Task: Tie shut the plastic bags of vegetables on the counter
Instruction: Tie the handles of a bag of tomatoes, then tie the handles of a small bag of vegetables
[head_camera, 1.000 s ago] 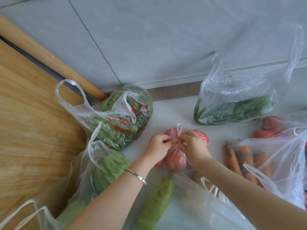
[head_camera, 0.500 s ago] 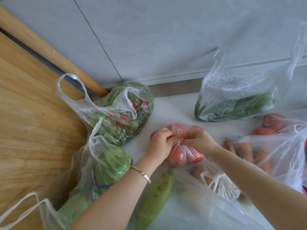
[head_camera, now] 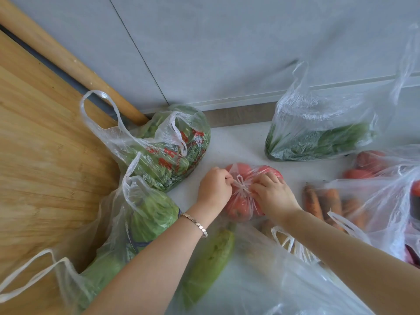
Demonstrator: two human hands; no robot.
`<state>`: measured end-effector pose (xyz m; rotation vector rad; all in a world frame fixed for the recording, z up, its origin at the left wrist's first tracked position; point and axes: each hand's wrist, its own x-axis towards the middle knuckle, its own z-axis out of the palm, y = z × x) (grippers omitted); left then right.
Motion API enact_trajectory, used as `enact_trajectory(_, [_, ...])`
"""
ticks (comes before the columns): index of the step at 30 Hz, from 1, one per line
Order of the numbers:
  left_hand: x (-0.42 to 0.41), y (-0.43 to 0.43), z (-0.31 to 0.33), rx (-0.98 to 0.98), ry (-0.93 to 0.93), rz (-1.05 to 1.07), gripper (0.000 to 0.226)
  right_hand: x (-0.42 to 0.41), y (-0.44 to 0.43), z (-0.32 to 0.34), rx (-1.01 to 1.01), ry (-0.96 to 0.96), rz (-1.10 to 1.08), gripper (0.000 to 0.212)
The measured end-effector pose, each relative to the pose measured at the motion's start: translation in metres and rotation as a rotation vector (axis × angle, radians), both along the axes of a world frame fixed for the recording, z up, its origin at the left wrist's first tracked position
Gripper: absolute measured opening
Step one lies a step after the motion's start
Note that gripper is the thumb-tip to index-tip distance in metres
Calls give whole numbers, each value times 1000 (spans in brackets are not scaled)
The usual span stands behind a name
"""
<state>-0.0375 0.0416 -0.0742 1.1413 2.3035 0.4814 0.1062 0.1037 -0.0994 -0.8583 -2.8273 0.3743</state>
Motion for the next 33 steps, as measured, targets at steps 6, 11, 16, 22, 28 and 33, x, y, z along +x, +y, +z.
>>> enact_trajectory(6, [6, 3, 11, -45, 15, 58, 20, -4, 3, 15, -133, -136, -66, 11])
enact_trajectory(11, [1, -24, 42, 2, 171, -150, 39, 1, -4, 55, -687, -190, -218, 39])
enact_trajectory(16, [42, -70, 85, -252, -225, -135, 27, 38, -32, 107, -625, -611, 77, 58])
enact_trajectory(22, [96, -109, 66, -688, -197, -346, 97, 57, -58, 85, -536, -829, 133, 63])
enact_trajectory(28, [111, -113, 62, -516, -62, -218, 77, 44, -38, 96, -1111, -106, -268, 34])
enact_trajectory(33, [73, -119, 79, -293, 307, -168, 20, 37, -35, 110, -1601, 281, -457, 31])
